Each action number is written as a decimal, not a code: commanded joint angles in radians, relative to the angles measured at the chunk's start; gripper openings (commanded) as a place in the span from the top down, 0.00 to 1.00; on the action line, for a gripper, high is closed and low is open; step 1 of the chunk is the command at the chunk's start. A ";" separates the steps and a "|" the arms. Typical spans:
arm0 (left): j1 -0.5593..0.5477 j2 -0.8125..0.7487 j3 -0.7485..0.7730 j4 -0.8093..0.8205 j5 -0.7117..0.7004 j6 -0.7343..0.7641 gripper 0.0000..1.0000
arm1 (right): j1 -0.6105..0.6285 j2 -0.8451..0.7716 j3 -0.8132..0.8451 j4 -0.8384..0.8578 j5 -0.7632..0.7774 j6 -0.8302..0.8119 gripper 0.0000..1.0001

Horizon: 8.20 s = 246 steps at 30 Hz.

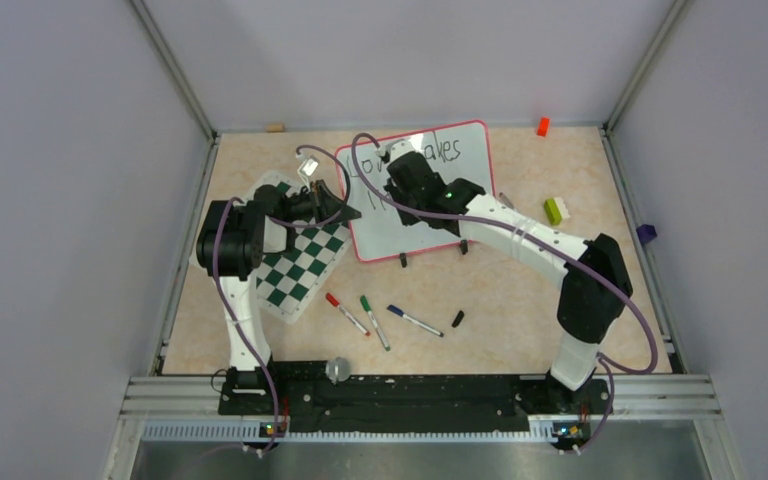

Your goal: Write a sentence on the whiteboard

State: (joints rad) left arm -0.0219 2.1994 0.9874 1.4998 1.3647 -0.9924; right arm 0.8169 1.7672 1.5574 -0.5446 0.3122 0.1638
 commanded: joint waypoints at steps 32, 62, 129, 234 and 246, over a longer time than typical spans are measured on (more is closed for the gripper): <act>-0.003 -0.036 -0.002 0.120 0.038 0.077 1.00 | -0.011 -0.105 0.002 0.045 0.085 0.018 1.00; -0.004 -0.037 -0.003 0.120 0.039 0.080 1.00 | -0.003 -0.026 0.053 0.043 0.081 0.009 1.00; -0.003 -0.037 -0.001 0.120 0.041 0.078 1.00 | -0.021 -0.009 0.056 0.010 0.056 0.010 1.00; -0.002 -0.041 -0.021 0.120 0.014 0.097 1.00 | -0.104 -0.096 -0.063 0.085 0.105 0.004 1.00; -0.002 -0.040 -0.021 0.120 0.016 0.098 1.00 | -0.108 -0.093 -0.054 0.084 0.111 0.005 1.00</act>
State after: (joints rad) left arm -0.0219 2.1960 0.9775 1.5063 1.3563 -0.9867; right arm 0.7280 1.6630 1.4525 -0.4751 0.3820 0.1680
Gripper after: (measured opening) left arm 0.080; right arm 0.087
